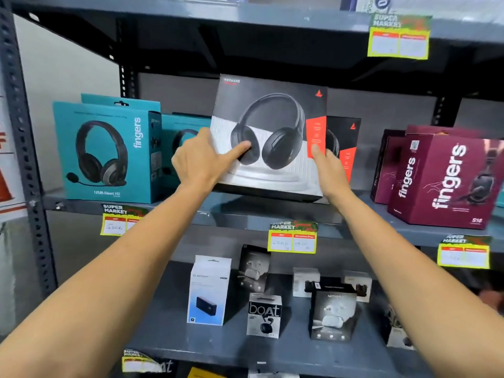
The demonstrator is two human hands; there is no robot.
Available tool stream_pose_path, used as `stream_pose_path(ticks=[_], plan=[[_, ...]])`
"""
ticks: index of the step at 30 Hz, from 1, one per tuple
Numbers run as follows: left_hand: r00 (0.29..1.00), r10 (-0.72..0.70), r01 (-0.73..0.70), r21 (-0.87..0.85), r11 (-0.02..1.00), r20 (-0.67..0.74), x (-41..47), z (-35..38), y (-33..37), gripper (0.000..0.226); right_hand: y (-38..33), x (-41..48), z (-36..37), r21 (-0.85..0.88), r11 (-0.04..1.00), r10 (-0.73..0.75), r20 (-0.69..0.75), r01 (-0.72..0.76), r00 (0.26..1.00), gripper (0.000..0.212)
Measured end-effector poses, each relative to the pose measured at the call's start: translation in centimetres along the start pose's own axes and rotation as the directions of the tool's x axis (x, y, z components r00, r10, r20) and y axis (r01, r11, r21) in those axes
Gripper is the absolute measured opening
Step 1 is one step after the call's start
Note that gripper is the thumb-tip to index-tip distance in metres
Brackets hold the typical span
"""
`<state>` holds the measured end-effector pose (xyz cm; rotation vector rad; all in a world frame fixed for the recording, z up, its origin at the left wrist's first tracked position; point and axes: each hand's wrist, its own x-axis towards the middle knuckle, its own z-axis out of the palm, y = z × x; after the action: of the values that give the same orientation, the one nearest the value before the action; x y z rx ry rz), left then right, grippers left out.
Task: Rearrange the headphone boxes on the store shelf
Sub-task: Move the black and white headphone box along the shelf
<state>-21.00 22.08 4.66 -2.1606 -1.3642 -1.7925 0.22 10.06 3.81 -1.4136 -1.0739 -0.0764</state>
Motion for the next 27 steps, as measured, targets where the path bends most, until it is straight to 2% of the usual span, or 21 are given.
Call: stream_pose_path(ticks=[2, 6, 11, 15, 22, 27], plan=[[1.0, -0.009, 0.009, -0.018, 1.0, 0.022, -0.3, 0.0, 1.4, 0.081, -0.3, 0.3, -1.7, -0.026, 1.0, -0.015, -0.027, 0.014, 1.0, 0.04], [0.995, -0.009, 0.018, -0.078, 0.997, 0.104, -2.5, 1.4, 3.5, 0.078, 0.7, 0.1, -4.8, -0.065, 0.997, -0.044, -0.039, 0.042, 0.998, 0.032], [0.981, 0.059, 0.007, -0.336, 0.942, 0.186, -5.8, 5.0, 6.1, 0.07, 3.7, -0.2, -8.3, 0.022, 0.999, -0.044, -0.079, 0.046, 0.996, 0.043], [0.956, 0.07, 0.077, -0.477, 0.875, 0.284, -8.0, 7.9, 7.7, 0.061, 6.9, -0.3, -10.3, 0.027, 0.999, -0.024, -0.049, 0.025, 0.999, 0.045], [0.949, 0.091, 0.077, -0.499, 0.863, 0.303, -9.7, 10.1, 8.4, 0.064, 10.8, 0.8, -12.0, 0.06, 0.995, 0.08, 0.06, -0.084, 0.995, 0.048], [0.95, 0.09, 0.073, -0.49, 0.869, 0.301, -9.7, 9.9, 8.6, 0.066, 11.2, 0.9, -12.3, 0.125, 0.989, 0.065, 0.133, -0.082, 0.989, 0.046]])
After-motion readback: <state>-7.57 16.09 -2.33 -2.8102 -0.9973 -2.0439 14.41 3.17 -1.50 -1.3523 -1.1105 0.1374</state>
